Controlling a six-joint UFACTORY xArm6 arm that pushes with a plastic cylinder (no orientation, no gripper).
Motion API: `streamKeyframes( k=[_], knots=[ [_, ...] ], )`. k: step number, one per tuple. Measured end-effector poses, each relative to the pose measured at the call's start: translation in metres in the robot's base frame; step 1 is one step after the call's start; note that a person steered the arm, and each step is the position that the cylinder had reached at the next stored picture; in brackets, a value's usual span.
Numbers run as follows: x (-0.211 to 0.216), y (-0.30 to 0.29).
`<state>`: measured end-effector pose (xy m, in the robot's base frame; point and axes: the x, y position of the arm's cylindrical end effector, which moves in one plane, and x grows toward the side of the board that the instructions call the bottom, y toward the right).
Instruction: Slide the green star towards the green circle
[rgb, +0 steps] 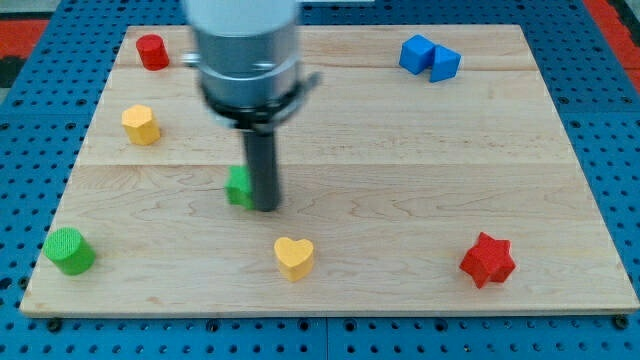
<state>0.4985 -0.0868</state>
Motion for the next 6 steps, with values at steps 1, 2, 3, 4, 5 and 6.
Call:
streamKeyframes(
  k=[1,2,3,4,5,6],
  knots=[
    [-0.002,0.017],
    [-0.033,0.019],
    [-0.034,-0.017],
    [-0.006,-0.057],
    [0.047,-0.057],
    [0.104,-0.105]
  ],
)
